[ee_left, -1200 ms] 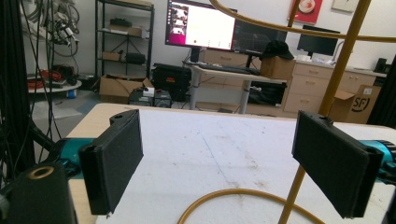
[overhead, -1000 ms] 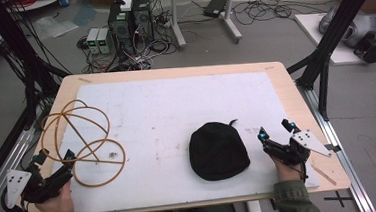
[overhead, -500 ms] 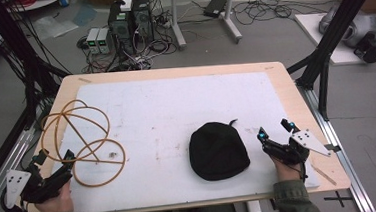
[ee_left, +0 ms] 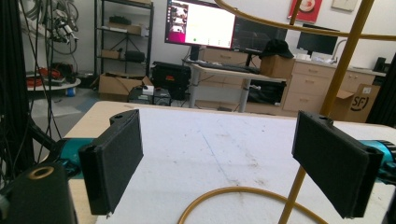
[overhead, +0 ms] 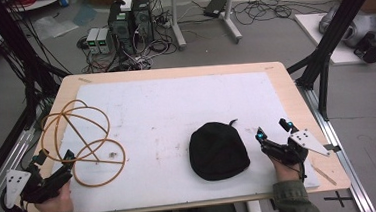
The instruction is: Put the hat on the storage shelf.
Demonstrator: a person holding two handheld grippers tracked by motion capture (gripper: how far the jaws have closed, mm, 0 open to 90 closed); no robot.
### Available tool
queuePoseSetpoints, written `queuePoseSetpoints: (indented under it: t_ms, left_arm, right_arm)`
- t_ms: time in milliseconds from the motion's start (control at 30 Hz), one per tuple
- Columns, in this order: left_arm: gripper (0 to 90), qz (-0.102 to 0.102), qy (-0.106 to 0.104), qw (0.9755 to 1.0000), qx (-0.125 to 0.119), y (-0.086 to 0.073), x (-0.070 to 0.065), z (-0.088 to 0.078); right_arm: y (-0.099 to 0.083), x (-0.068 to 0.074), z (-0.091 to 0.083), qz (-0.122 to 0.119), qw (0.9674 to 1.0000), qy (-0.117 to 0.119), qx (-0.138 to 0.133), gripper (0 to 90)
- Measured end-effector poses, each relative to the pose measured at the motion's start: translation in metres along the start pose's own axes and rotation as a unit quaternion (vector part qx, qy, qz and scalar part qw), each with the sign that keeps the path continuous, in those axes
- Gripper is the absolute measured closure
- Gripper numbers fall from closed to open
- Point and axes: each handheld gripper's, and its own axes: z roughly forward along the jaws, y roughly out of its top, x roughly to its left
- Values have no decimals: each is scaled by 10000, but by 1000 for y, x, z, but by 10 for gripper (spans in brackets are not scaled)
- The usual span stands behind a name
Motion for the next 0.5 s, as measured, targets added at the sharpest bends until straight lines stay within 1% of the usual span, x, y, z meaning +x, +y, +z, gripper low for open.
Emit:
queuePoseSetpoints:
  t_ms: [100,133,167,200,400,433,500]
  left_arm:
    - [166,1,-14,10000,-8,0,-1,0]
    - [166,4,-18,10000,-9,0,-1,0]
    - [166,5,-19,10000,-6,0,-1,1]
    - [166,-1,-22,10000,4,0,-1,1]
    - [166,-15,-42,10000,15,0,0,2]
    - [166,-20,-46,10000,19,0,-1,2]
    - [165,8,-55,10000,31,0,-1,2]
  right_arm:
    - [0,0,0,-2,10000,30,-27,125]
    - [1,1,-1,22,9999,95,-32,125]
    - [1,1,-1,22,9999,95,-32,125]
    - [2,2,-1,16,9998,166,-60,126]
    - [4,5,-1,50,9996,262,-69,123]
    - [4,5,-1,11,9994,327,-81,123]
    - [4,6,-1,10,9993,374,-84,123]
